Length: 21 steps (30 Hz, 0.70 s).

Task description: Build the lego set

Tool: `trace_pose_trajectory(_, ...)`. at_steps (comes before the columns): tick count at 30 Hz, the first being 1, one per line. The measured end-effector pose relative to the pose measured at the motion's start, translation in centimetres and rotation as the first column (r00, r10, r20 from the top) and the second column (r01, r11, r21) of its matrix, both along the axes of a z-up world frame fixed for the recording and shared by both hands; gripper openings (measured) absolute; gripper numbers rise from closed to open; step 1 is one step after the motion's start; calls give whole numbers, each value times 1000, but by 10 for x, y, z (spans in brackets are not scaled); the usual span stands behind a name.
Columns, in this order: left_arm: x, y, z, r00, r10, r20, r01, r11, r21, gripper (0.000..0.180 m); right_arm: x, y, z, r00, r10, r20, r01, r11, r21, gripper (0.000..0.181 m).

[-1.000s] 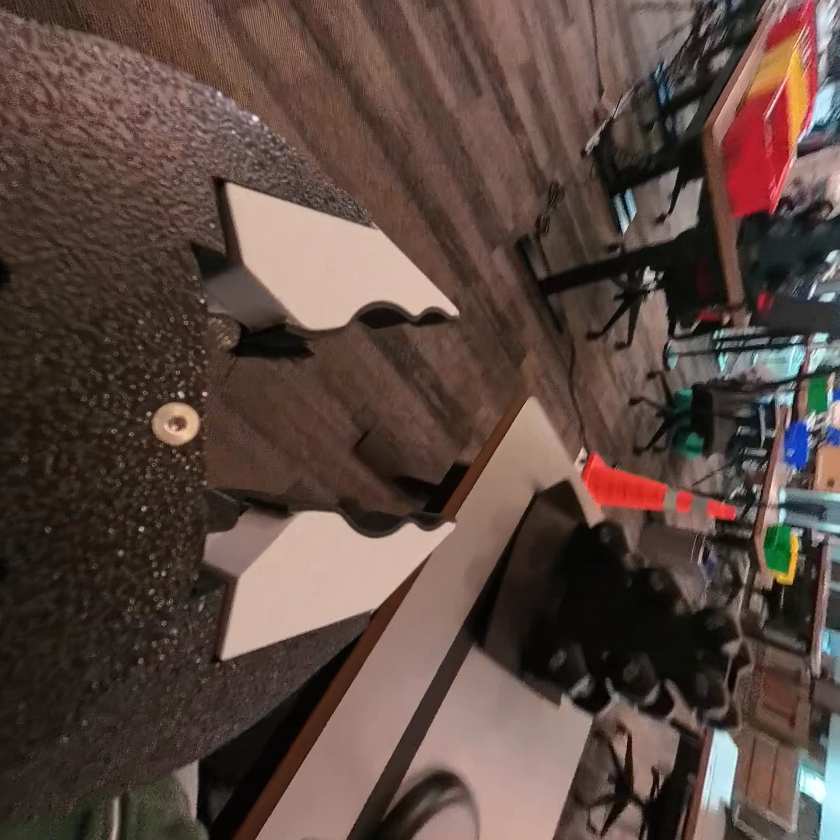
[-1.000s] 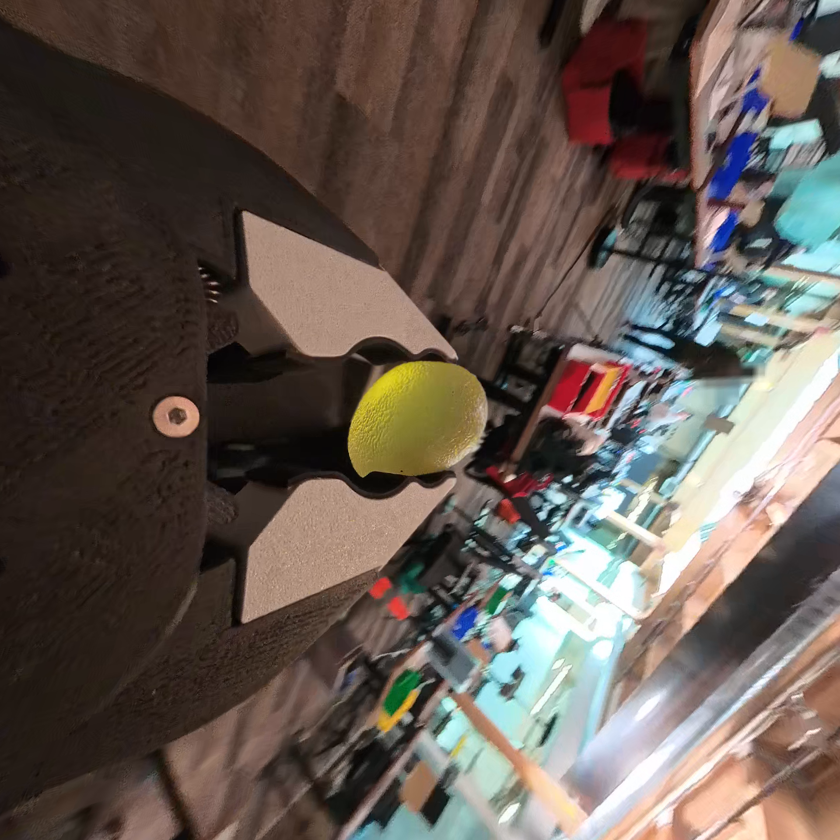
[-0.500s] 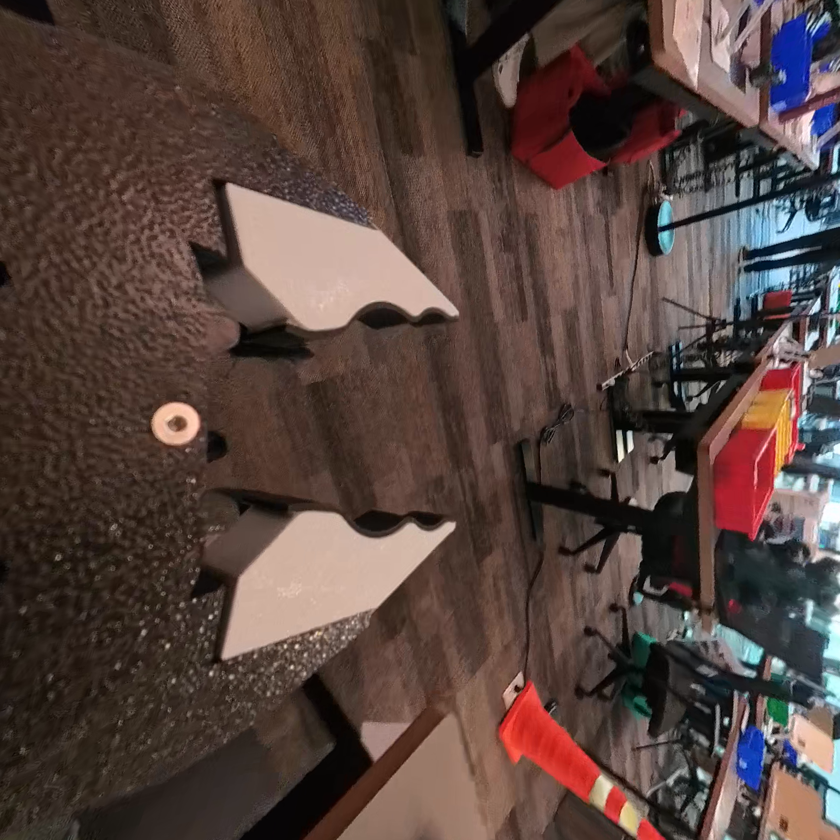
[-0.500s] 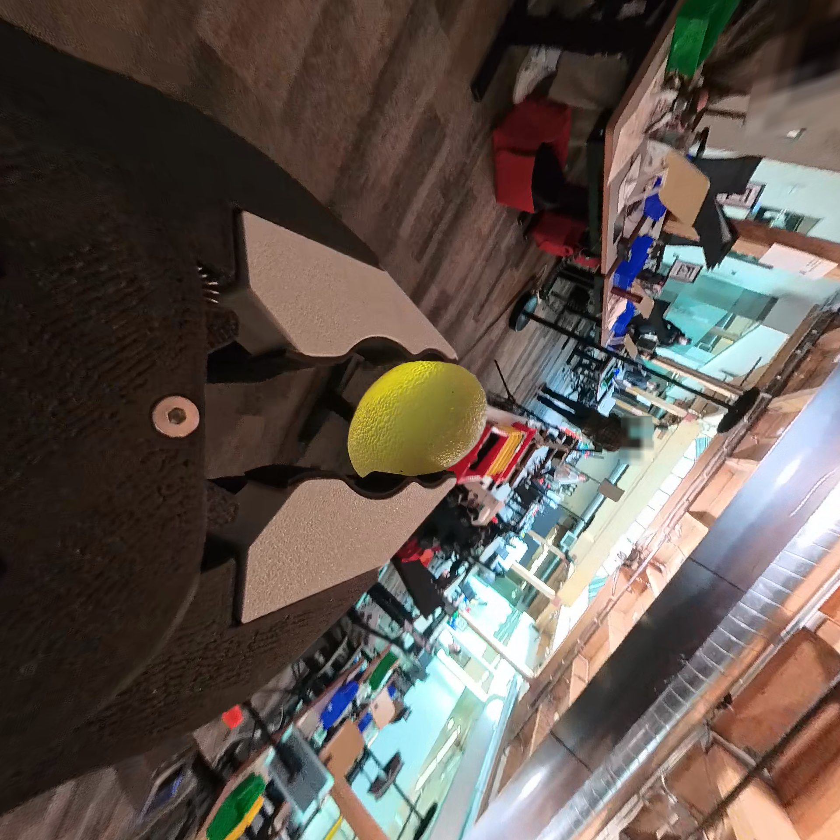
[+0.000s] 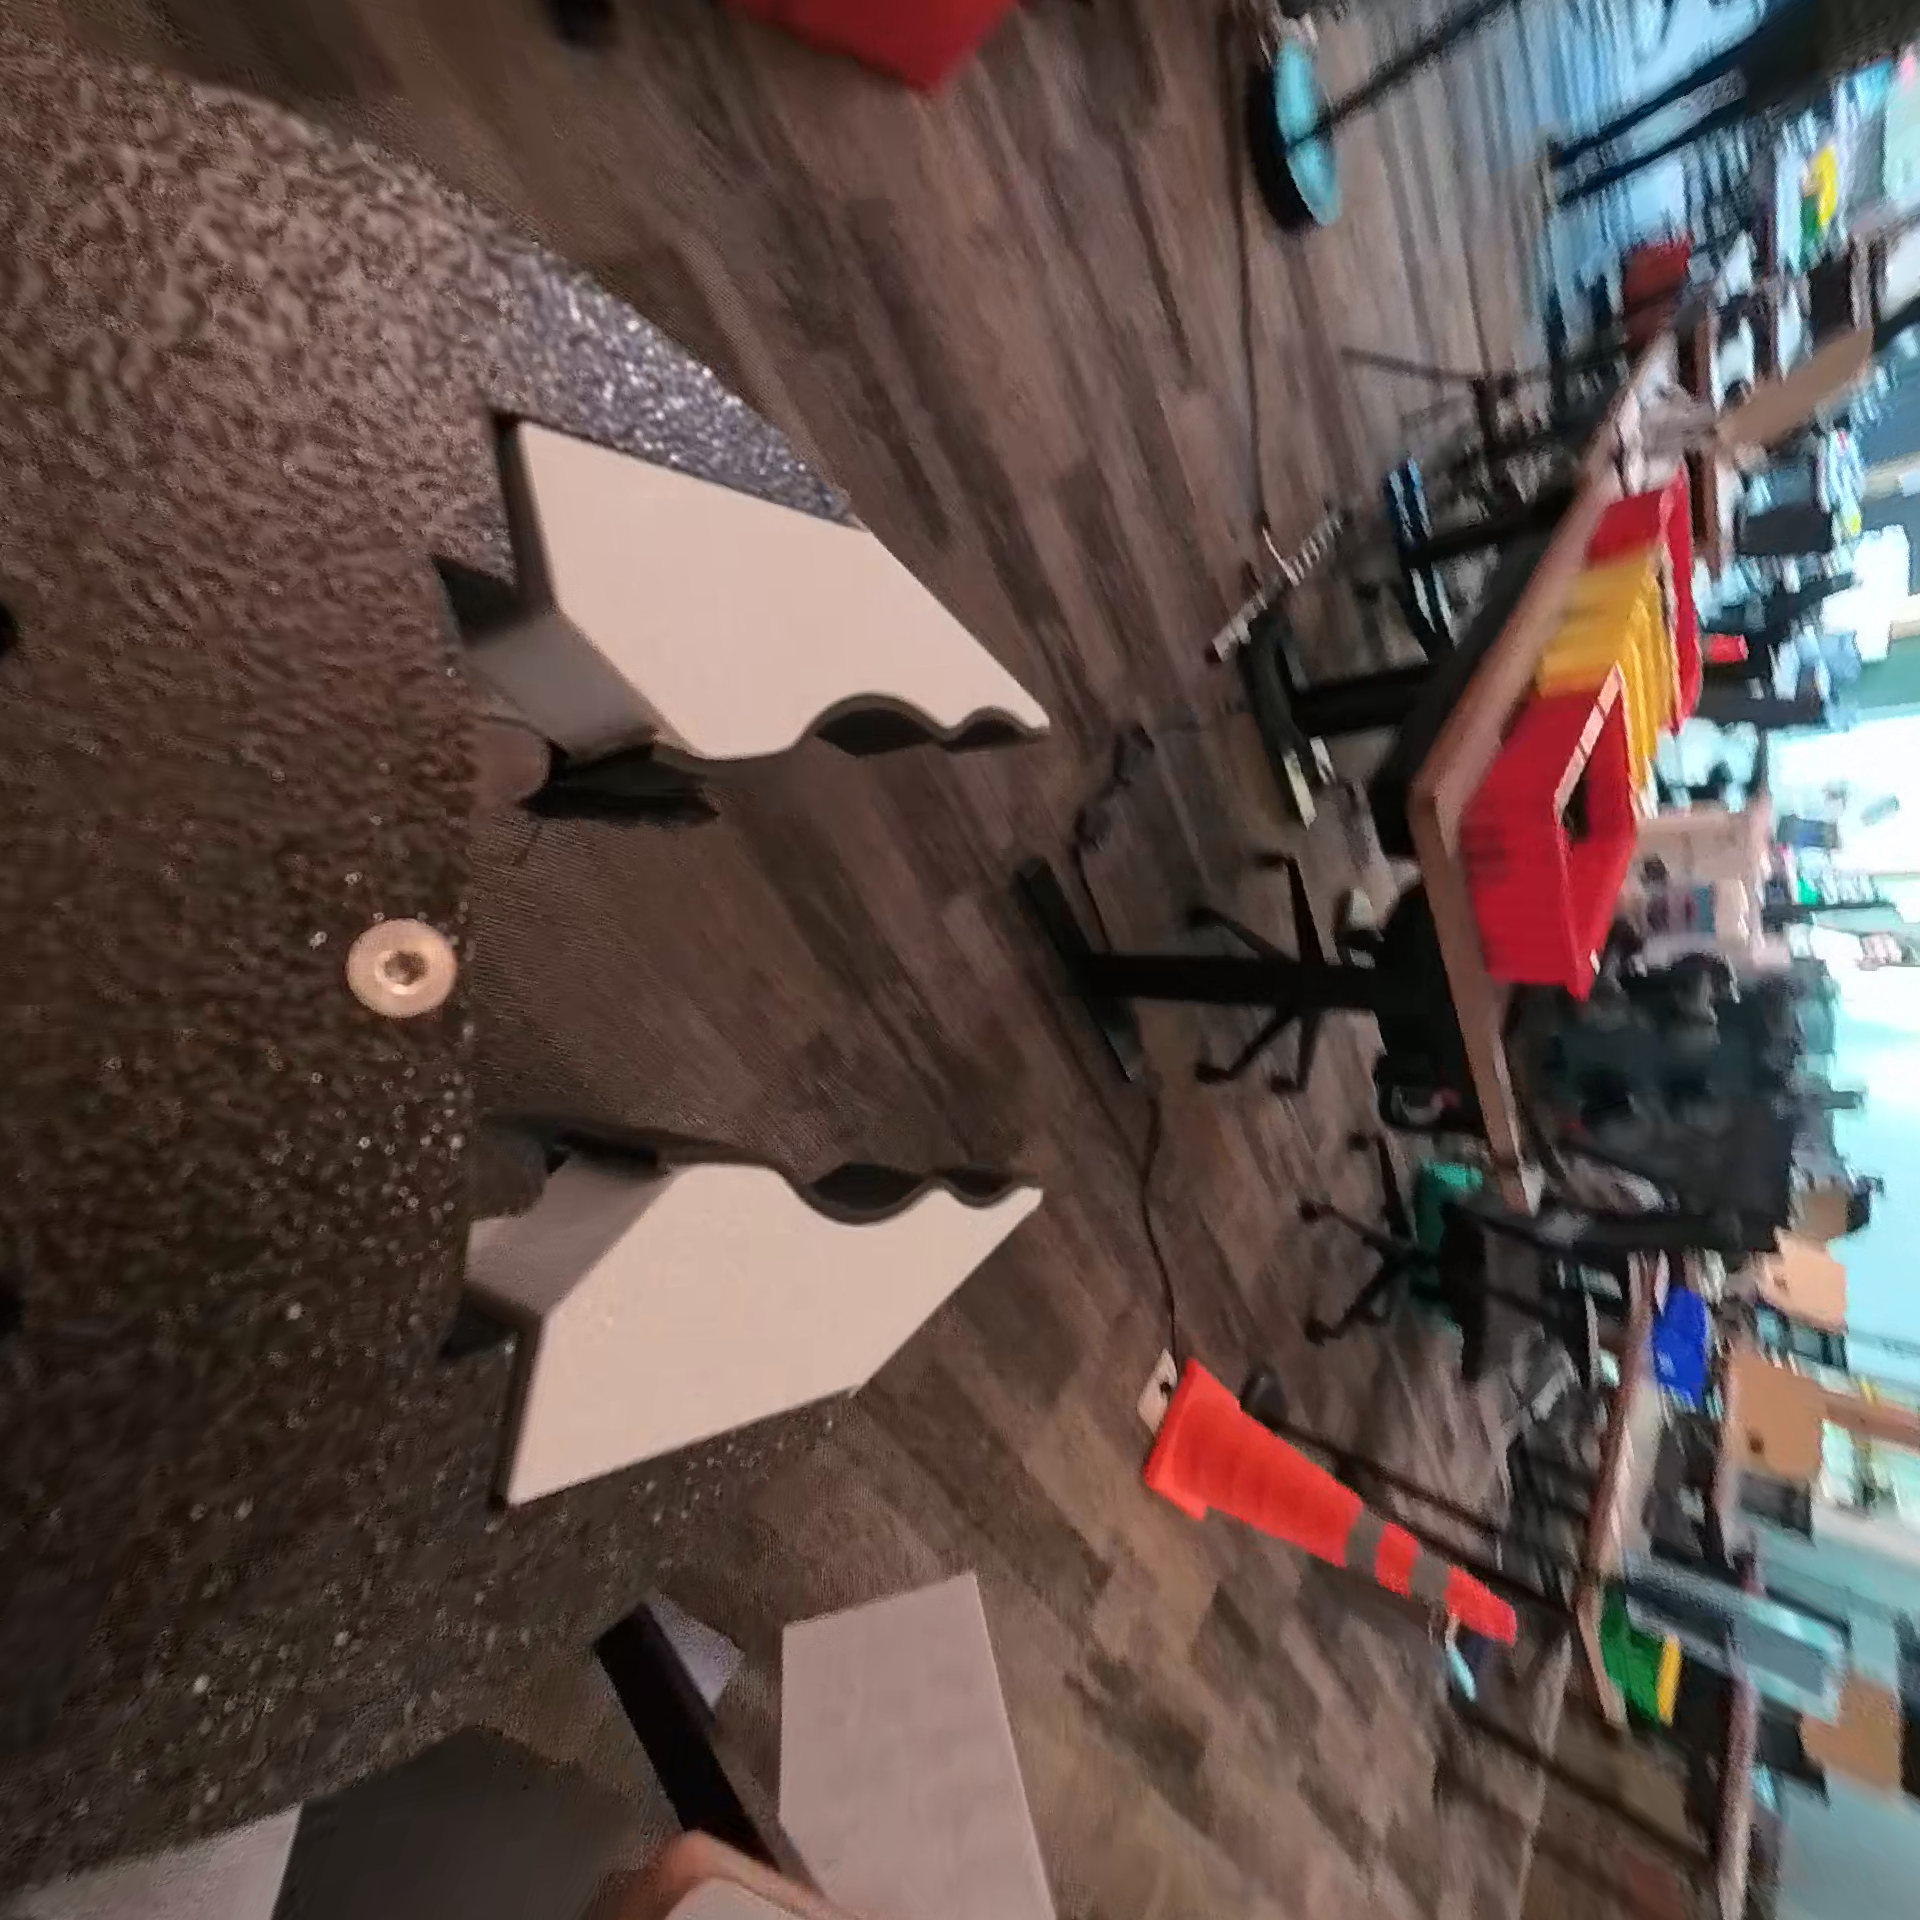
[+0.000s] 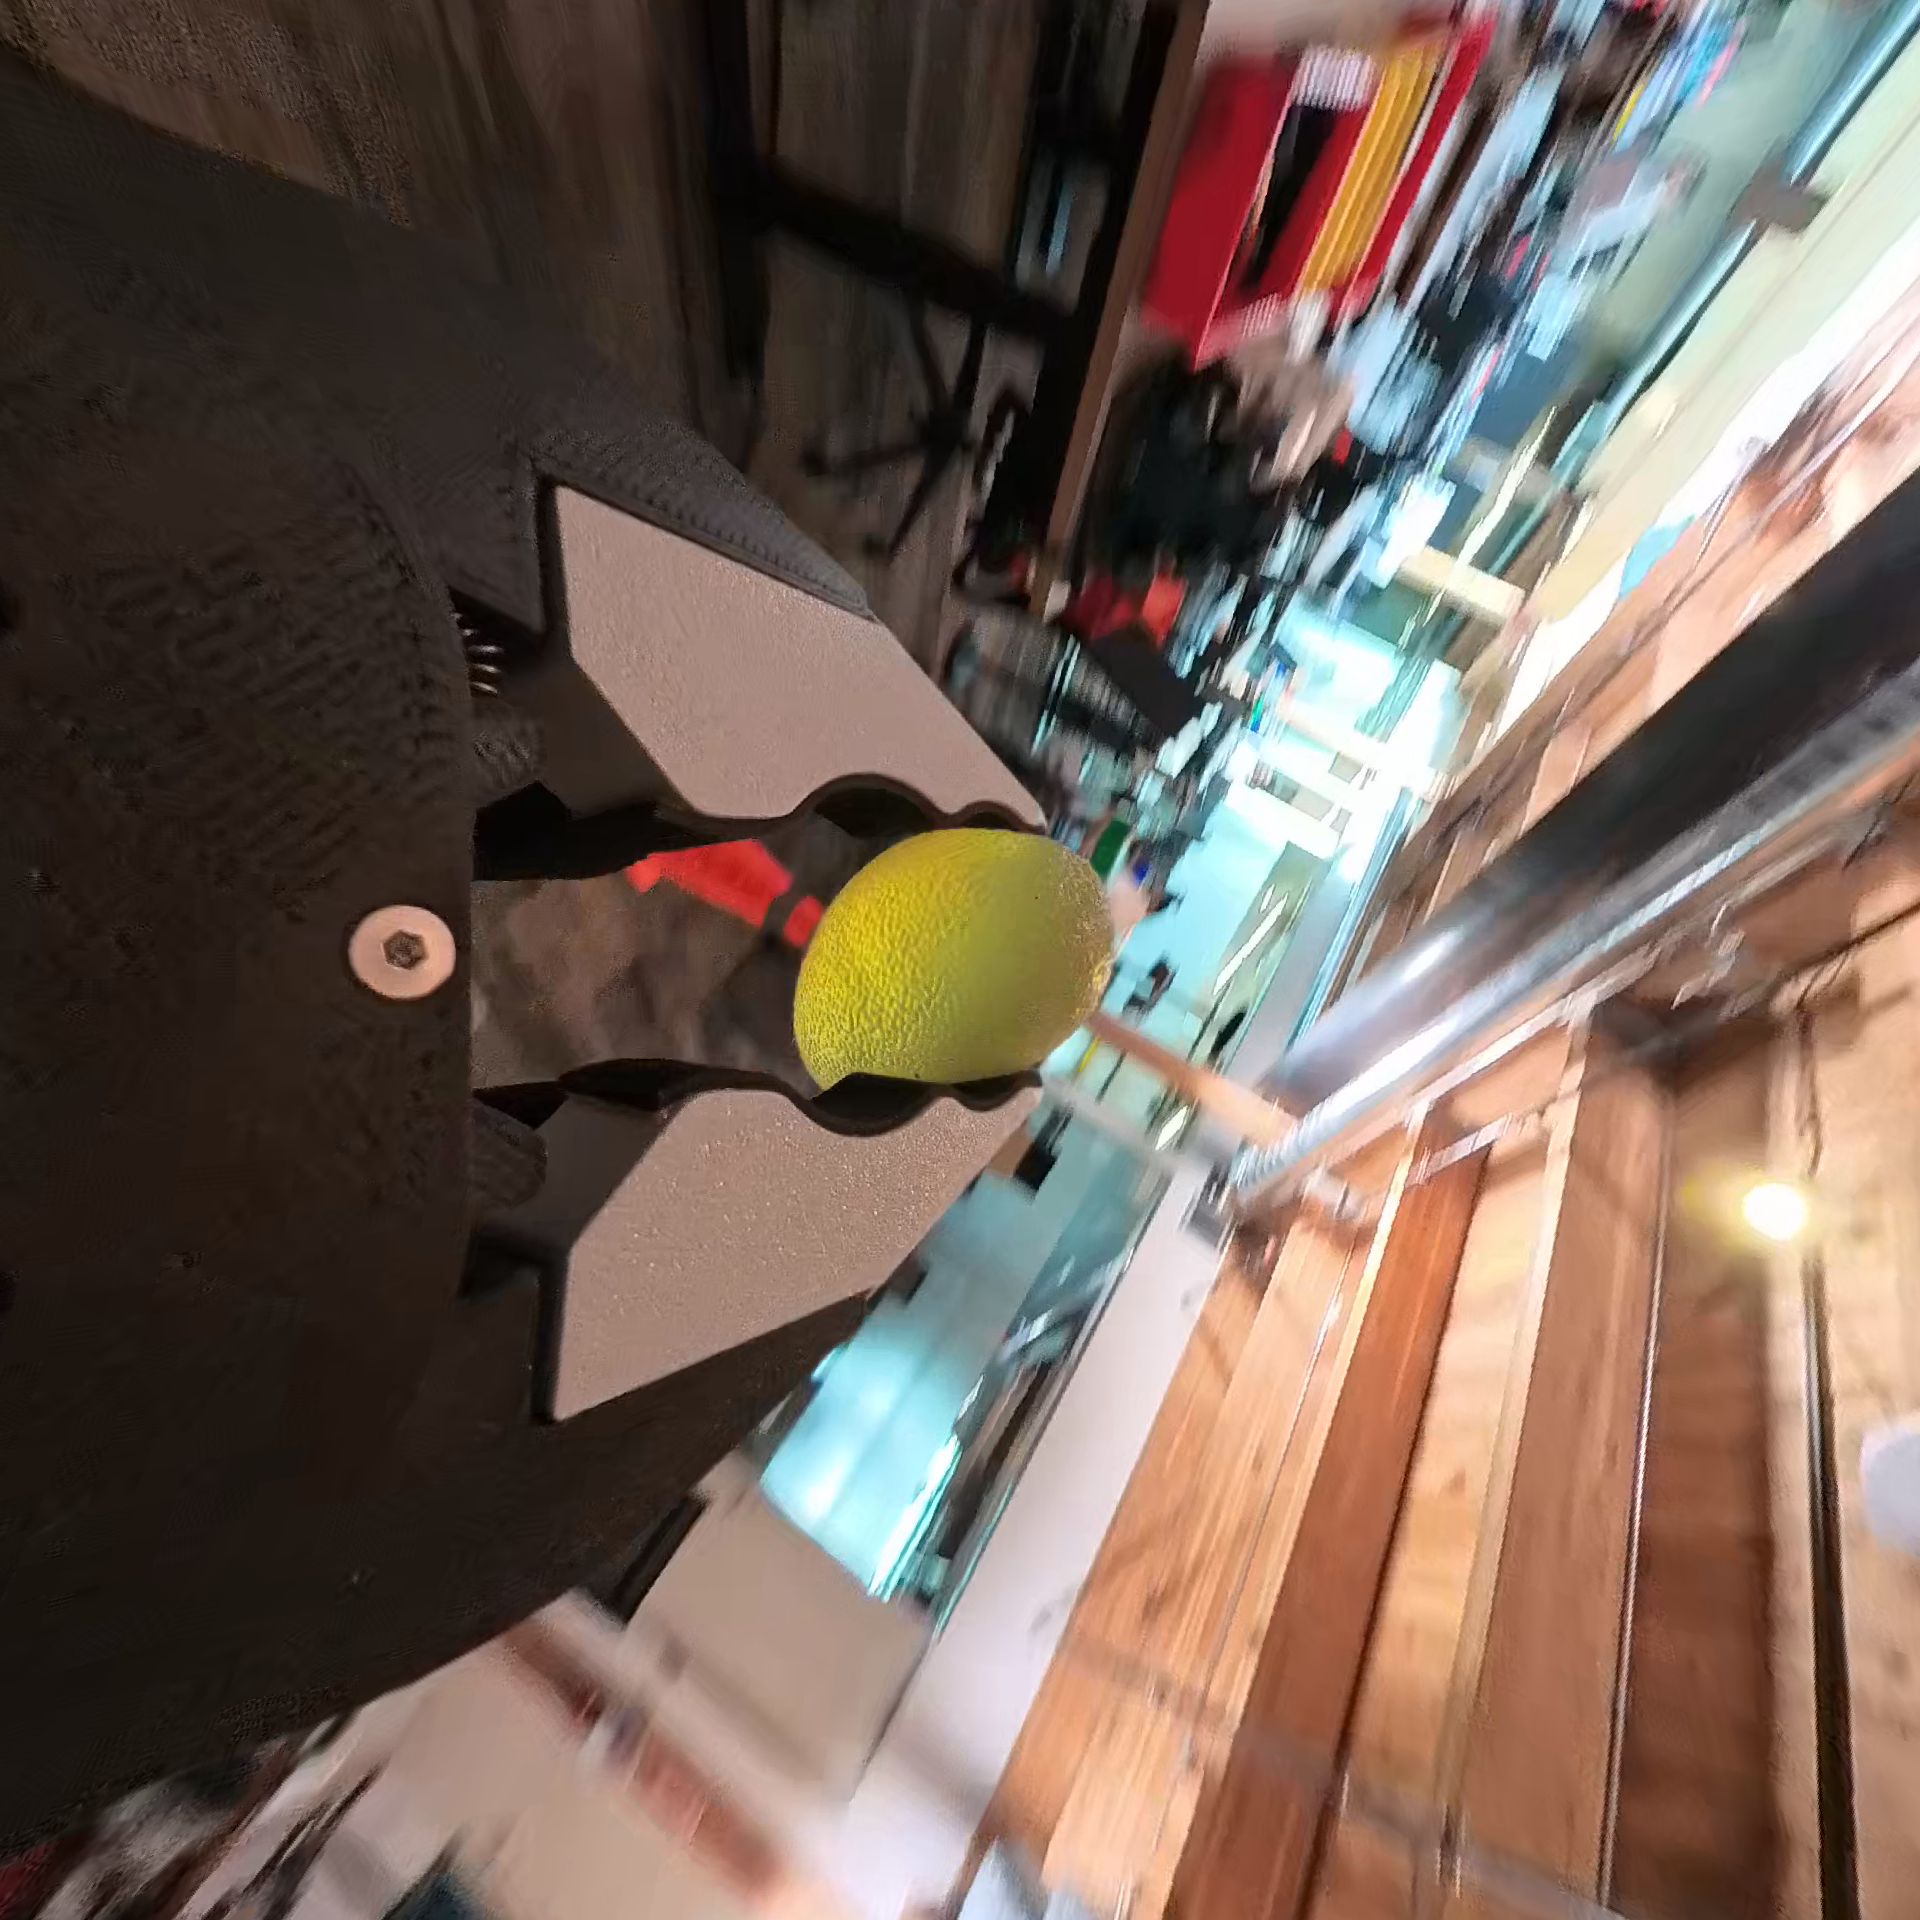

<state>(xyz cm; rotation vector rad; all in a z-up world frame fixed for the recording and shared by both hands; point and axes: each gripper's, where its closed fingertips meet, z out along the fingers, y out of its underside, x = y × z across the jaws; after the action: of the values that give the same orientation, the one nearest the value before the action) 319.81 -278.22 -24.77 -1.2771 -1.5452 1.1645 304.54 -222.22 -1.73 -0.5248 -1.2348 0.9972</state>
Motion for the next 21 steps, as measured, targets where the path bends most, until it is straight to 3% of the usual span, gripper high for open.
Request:
trace_pose_trajectory(5, -161, 9, 15, 967, -235, -96, 235, 972, -9, 80, -28, 53, -8, 951, -309, -10, 308, 951, -33, 42)
trace_pose_trajectory(9, -266, -13, 32, 938, -306, -162, 304, 952, -41, 80, -108, 25, -16, 930, -368, 8, 367, 927, -75, 41)
trace_pose_trajectory(15, -359, -105, 58, 952, -253, -170, 242, 967, -85, 81, -306, -133, -19, 989, -95, 111, 103, 992, -68, 41)
trace_pose_trajectory(21, -386, -232, 48, 984, -59, -171, 52, 998, -46, 81, -449, -340, -46, 947, 228, 228, -218, 974, -68, 40)
